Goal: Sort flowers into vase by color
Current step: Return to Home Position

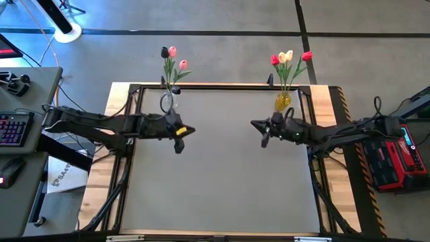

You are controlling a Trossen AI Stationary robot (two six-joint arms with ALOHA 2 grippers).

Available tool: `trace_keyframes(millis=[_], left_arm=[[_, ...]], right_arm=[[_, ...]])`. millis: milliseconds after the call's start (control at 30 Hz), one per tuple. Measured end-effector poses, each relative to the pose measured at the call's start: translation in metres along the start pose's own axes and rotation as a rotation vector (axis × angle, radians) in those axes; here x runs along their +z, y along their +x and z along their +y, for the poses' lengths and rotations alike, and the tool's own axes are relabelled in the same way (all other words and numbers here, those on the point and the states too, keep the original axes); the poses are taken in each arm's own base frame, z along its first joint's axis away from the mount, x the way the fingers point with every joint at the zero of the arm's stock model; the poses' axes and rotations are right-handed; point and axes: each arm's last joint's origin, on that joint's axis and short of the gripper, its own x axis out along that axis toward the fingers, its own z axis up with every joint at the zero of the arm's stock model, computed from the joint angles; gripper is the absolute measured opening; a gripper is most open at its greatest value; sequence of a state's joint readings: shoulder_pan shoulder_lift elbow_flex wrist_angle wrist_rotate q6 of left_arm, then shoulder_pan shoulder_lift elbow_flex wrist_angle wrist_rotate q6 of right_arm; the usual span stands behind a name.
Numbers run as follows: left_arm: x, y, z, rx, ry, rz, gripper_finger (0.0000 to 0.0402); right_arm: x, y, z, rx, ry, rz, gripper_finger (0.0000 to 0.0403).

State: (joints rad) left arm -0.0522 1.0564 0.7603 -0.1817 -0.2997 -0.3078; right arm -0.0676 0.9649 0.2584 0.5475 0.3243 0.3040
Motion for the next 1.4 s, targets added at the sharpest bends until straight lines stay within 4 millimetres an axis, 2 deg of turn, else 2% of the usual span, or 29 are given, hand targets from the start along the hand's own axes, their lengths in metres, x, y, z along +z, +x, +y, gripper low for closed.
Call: trace_keyframes(millis=[67, 133, 200, 267, 367, 467, 667, 833, 967, 1067, 1167, 1400], left_arm=[[-0.004, 0.006, -0.003, -0.004, -0.04, 0.019, 0.0007], [-0.005, 0.01, -0.009, -0.036, 0.011, 0.007, 0.0003], [-0.001, 0.01, -0.02, -0.123, 0.098, -0.051, 0.0001], [0.002, 0.007, -0.027, -0.187, 0.154, -0.094, 0.0001], [0.004, 0.006, -0.029, -0.194, 0.185, -0.12, 0.0], [0.006, 0.007, -0.024, -0.169, 0.234, -0.128, 0.0], [0.013, 0.008, -0.019, -0.142, 0.313, -0.195, 0.0], [0.023, -0.007, -0.017, -0.139, 0.367, -0.285, 0.0], [0.024, -0.025, -0.012, -0.137, 0.37, -0.297, 0.0], [0.011, -0.037, -0.005, -0.142, 0.339, -0.304, 0.0], [-0.01, -0.048, 0.0, -0.119, 0.28, -0.303, 0.0], [-0.048, -0.068, 0.003, -0.081, 0.185, -0.336, 0.0]], right_arm=[[0.013, -0.001, 0.008, 0.158, -0.095, -0.111, 0.0], [0.026, -0.005, 0.014, 0.304, -0.166, -0.244, 0.0], [0.034, -0.009, 0.018, 0.399, -0.189, -0.33, 0.0], [0.035, -0.01, 0.019, 0.445, -0.146, -0.33, 0.0], [0.031, -0.007, 0.018, 0.457, -0.019, -0.259, 0.0], [0.027, -0.005, 0.02, 0.469, 0.008, -0.228, 0.0], [0.04, 0.015, 0.041, 0.508, -0.106, -0.235, 0.0], [0.055, 0.039, 0.059, 0.501, -0.264, -0.243, 0.0], [0.067, 0.043, 0.057, 0.484, -0.288, -0.283, 0.0], [0.068, 0.035, 0.05, 0.508, -0.295, -0.293, 0.0], [0.068, 0.023, 0.04, 0.491, -0.288, -0.282, 0.0], [0.063, -0.004, 0.023, 0.426, -0.325, -0.076, 0.0]])
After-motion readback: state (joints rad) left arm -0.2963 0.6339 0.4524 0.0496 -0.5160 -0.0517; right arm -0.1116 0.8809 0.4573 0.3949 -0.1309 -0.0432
